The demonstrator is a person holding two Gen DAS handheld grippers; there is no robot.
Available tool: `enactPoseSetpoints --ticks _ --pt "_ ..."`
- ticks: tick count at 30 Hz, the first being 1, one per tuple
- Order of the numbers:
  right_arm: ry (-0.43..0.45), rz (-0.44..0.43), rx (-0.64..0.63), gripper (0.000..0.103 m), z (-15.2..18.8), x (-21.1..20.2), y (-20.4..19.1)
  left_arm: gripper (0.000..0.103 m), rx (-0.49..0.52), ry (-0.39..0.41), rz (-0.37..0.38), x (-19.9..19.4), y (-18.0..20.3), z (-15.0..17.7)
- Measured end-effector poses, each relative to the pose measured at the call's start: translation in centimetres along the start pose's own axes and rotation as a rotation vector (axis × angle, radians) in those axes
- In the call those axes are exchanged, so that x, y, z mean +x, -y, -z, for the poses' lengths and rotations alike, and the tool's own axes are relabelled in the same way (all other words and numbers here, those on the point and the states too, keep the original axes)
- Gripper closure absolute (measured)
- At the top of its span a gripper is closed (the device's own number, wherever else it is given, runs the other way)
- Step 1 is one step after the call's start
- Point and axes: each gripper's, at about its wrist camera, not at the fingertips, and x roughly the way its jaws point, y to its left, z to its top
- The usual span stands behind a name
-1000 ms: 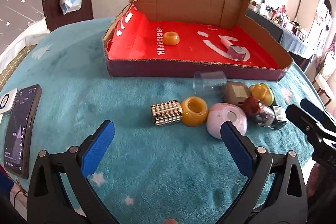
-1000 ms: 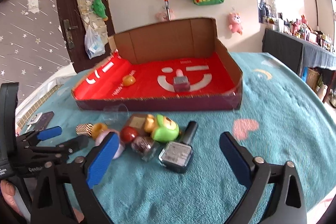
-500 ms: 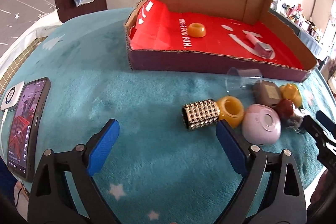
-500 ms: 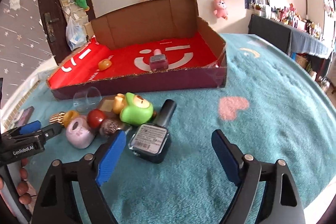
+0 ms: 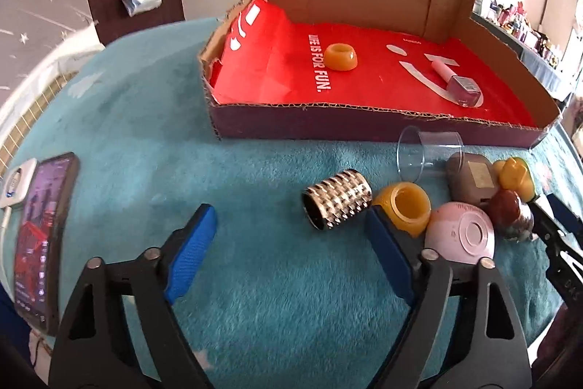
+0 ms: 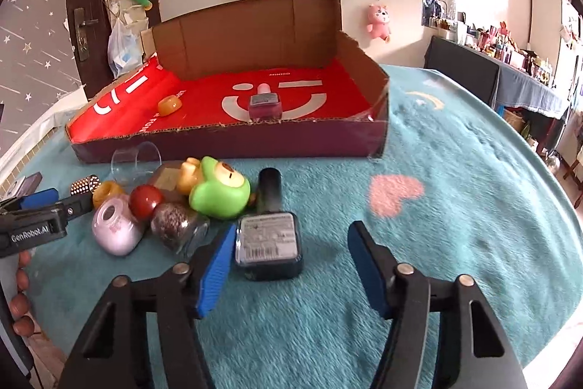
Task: Organize rigid objects
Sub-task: 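Grasp the dark nail polish bottle with the right tool while the left tool grasps the studded metal cylinder, then carry the dark bottle with the right tool while the left tool carries the metal cylinder into the box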
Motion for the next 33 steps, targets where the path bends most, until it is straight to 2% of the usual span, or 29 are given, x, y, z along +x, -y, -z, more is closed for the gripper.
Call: enactPoseSetpoints --ticks 4,5,6,9,13,20,26,33 --pt "-0.008 -0.012 0.010 0.043 -0.2 0.6 0.0 0.028 0.009 0.008 -0.016 0.3 0.4 -0.2" --pt "-0.009 -0.012 0.007 0.045 -0.3 0.7 -0.1 0.031 0.014 0.010 -0.018 0.3 0.5 -0.3" --pt "-0.012 -0.016 0.002 0.049 -0.3 0.8 -0.2 0.033 0.021 0.012 -0.018 0.3 0.7 -0.4" --pt "-0.015 -0.036 -0.014 0.065 -0.4 0.9 -0.6 0.052 0.042 0.015 -0.003 0.4 1.2 -0.9" --pt "-0.022 -0.037 -0.022 0.065 -0.4 1.0 -0.8 0.067 0.069 -0.001 0.016 1.1 1.7 -1.7" --pt "-0.036 -0.055 -0.007 0.065 -0.6 0.9 -0.4 0.067 0.098 0.003 0.003 0.7 2.1 -1.5" --pt "-0.045 -0.089 0.030 0.065 -0.7 0.2 0.3 0.067 0.083 0.014 0.030 -0.8 1.6 -0.7" --pt "-0.002 -0.120 0.040 0.065 -1.7 -1.8 0.4 0.067 0.089 0.056 0.078 -3.5 2.2 -0.9"
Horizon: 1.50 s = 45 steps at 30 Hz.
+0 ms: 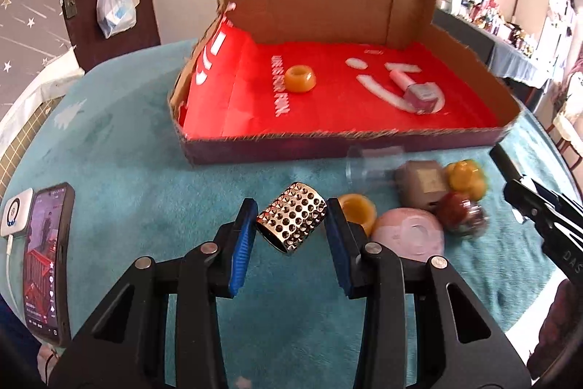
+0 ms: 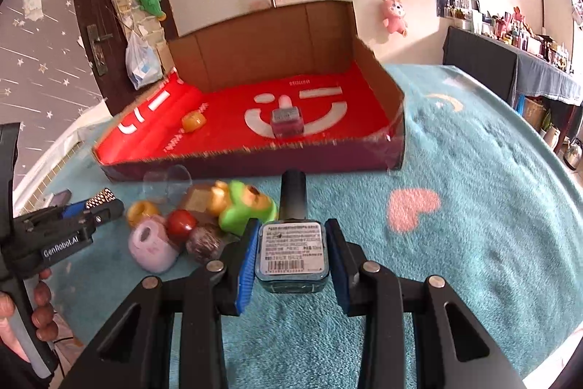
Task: Organize rigid objects
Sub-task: 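Carry the dark bottle with the right tool while the left tool carries the metal cylinder into the box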
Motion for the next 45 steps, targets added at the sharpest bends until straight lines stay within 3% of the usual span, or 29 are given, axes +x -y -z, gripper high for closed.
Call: enactPoseSetpoints --ticks 11,36,45 --pt "0.072 -0.072 -0.038 0.066 -2.6 -2.5 -2.1 0.067 0.042 0.088 0.072 -3.3 2.2 -1.5" --pt "0.092 -0.093 -0.062 0.066 -4.4 -1.9 -3.0 0.067 0.043 0.099 0.085 -2.5 2.6 -2.7" --pt "0.091 -0.093 -0.065 0.066 -5.2 -1.5 -2.9 0.067 0.045 0.098 0.091 -1.4 2.5 -4.6"
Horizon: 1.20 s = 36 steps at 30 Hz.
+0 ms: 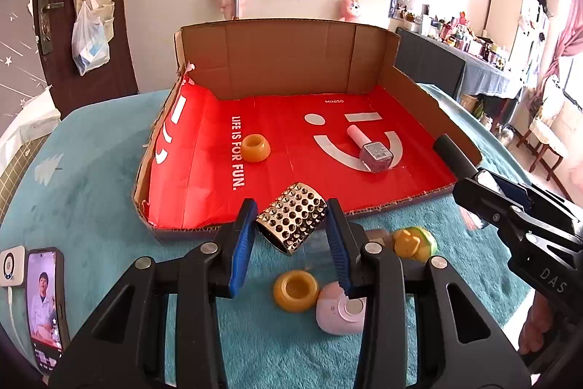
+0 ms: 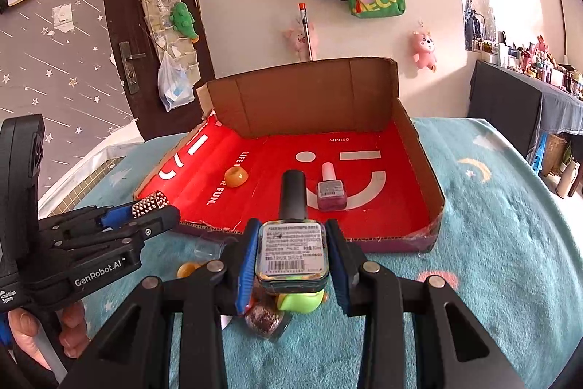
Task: Organize rigid objects
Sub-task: 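Carry the dark bottle with the right tool while the left tool carries the metal cylinder into the box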
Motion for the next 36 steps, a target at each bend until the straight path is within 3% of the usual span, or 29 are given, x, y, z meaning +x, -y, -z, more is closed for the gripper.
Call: enactPoseSetpoints --ticks 18,36 --pt "-0.034 -0.003 -0.008 0.066 -2.2 2.8 0.9 0.067 -0.021 -0.049 0.017 3.7 -1.2 -1.8" --pt "-0.162 -0.028 -0.024 0.065 -2.8 8.6 1.3 0.067 -0.030 -0.166 0.034 8.9 -2.3 -2.7"
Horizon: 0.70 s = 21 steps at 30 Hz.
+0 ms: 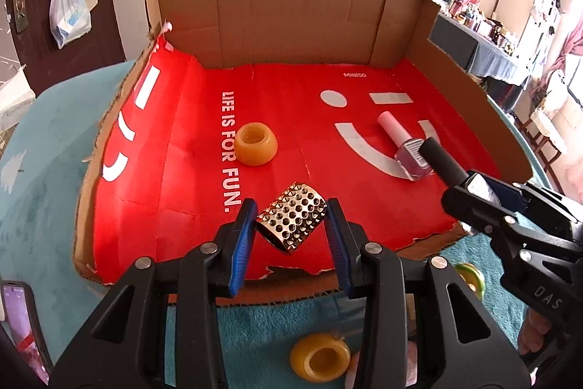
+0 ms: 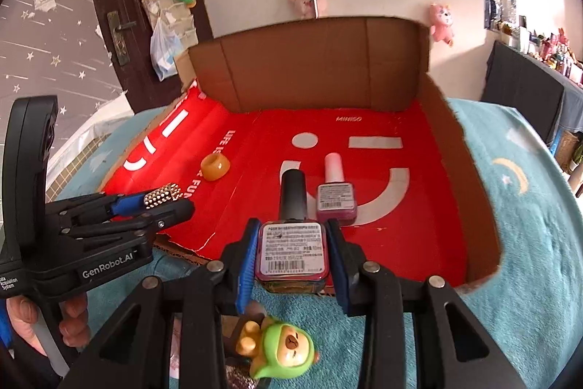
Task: Organize rigid objects
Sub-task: 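Carry the dark bottle with the right tool while the left tool carries the metal cylinder into the box, then lower the dark bottle beside the pink bottle with the right tool while the left tool holds the cylinder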
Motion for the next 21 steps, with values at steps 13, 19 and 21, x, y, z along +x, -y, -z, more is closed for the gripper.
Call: enactPoseSetpoints --ticks 13,19,21 --pt "-0.110 -0.055 0.032 0.065 -0.4 4.2 0.0 0.067 -0.025 -0.048 -0.008 3.0 -1.4 -0.6" --pt "-0.130 -0.039 0.046 0.065 -0.5 5.4 0.5 0.067 -0.021 -0.043 -0.018 3.6 -1.6 -1.3" --pt "-0.131 -0.034 0.055 0.065 -0.6 5.7 0.8 0.067 -0.022 -0.041 -0.021 3.9 -1.7 -1.7"
